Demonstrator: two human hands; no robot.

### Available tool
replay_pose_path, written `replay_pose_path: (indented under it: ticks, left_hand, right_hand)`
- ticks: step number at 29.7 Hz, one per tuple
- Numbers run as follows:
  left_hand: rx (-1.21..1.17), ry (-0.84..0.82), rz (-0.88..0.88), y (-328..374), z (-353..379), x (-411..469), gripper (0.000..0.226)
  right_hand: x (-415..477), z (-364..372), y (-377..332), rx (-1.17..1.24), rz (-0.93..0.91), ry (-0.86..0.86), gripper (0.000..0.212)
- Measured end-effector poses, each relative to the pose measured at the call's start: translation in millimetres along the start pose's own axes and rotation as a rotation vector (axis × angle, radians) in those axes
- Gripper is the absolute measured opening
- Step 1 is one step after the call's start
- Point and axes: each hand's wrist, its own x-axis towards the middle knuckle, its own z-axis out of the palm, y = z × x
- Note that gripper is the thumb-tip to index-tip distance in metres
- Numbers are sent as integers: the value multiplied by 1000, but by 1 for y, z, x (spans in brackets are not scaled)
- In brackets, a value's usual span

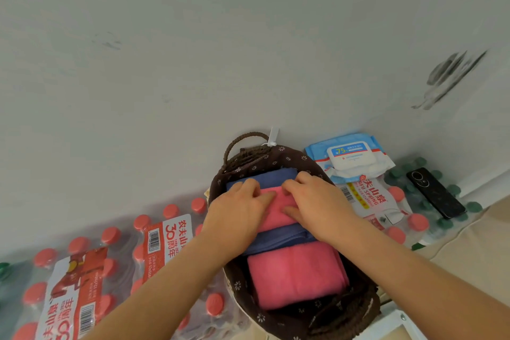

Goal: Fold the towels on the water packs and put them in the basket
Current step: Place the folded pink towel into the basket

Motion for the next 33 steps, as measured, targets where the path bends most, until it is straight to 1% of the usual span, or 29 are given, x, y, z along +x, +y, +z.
replay_pose_path:
  ticks: [2, 6, 8, 10, 12, 16, 20, 24, 27, 29, 31, 33]
  left_hand:
    - [-104, -1, -63, -9, -2, -4, 20]
    - [-17, -17, -71, -4, 1, -10, 13]
    - [14, -27, -69, 0, 4, -9, 16]
    - [-7, 9, -71, -2, 4, -7, 14]
    - [-90, 71, -83, -6, 0, -7, 9]
    - [-331, 209, -139, -5, -15, -13, 35]
    - [-380, 281, -153, -1, -23, -20, 34]
    - [-413, 312, -185, -8, -27, -30, 33]
    - [-410, 332, -180, -12, -31, -41, 31]
    - [-434, 355, -198, -15, -36, -51, 26]
    - [-491, 364, -235, -21, -45, -65, 22]
    - [-621, 360, -318, -26, -61, -82, 19]
  right_hand:
    - [-3, 2, -3, 2, -14, 15, 37]
    - [-4, 6, -11, -5, -55, 67, 31]
    - [-3, 5, -12, -3, -51, 65, 29]
    - [-2, 1, -10, 24, -41, 66, 30]
    - [-3, -5, -9, 111, -22, 116, 29]
    - [-3, -17, -11, 324, 3, 221, 23]
    - [-1, -27, -12, 419, -11, 290, 22]
    - [0, -37, -18, 420, -9, 281, 20]
    - [-2, -42, -23, 355, 9, 230, 26]
    - [-7, -44, -28, 324, 25, 248, 29]
    - [-12, -48, -42, 314, 3, 264, 29]
    - [-16, -53, -65, 326, -61, 260, 28]
